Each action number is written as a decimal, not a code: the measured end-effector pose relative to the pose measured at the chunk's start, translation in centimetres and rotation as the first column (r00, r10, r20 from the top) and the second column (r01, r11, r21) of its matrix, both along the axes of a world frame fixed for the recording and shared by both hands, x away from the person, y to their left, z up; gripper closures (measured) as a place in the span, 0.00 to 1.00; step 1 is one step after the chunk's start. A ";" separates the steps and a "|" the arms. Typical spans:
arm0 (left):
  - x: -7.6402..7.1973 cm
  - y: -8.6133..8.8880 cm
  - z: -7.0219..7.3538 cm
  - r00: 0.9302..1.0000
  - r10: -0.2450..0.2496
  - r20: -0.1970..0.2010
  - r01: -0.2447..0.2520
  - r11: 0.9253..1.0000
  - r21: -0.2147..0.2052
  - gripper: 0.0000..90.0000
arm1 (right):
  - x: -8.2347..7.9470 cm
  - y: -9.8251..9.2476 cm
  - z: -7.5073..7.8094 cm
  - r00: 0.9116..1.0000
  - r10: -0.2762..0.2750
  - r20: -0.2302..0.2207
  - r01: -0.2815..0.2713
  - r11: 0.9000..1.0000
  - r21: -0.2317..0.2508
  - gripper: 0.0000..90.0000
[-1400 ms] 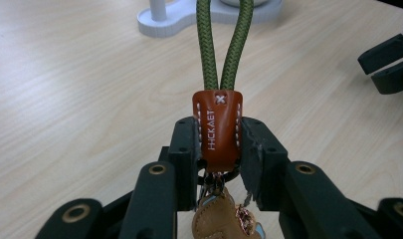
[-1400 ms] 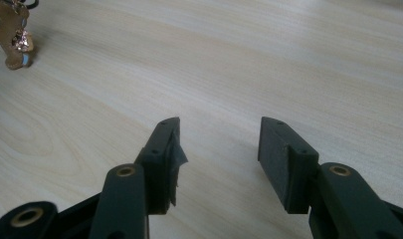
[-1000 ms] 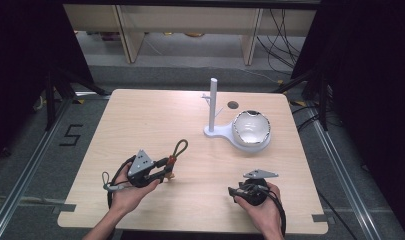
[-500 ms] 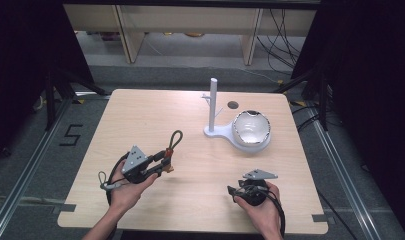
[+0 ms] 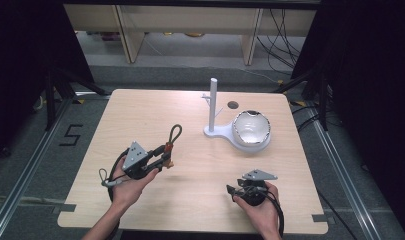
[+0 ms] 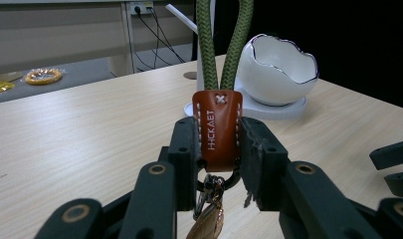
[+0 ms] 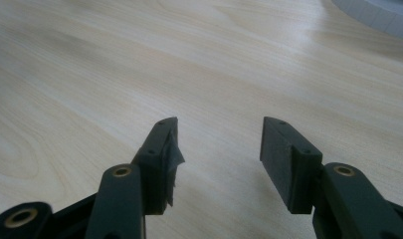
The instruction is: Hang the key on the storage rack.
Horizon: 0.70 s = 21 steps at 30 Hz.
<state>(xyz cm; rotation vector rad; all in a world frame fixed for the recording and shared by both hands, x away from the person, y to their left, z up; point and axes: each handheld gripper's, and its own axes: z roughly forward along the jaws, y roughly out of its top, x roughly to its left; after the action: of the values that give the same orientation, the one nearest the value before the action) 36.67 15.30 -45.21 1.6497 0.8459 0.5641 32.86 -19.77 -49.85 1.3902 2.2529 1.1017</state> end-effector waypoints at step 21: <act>1.3 -1.5 0.7 1.000 0.006 0.024 -0.005 1.000 -0.029 0.76 | -0.4 -0.3 0.3 1.000 -0.013 0.003 0.013 1.000 -0.008 0.56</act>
<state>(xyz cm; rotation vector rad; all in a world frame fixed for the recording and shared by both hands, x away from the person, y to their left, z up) 38.01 13.85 -44.54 1.6115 0.8375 0.5721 32.50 -20.08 -49.57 1.3971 2.2404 1.0887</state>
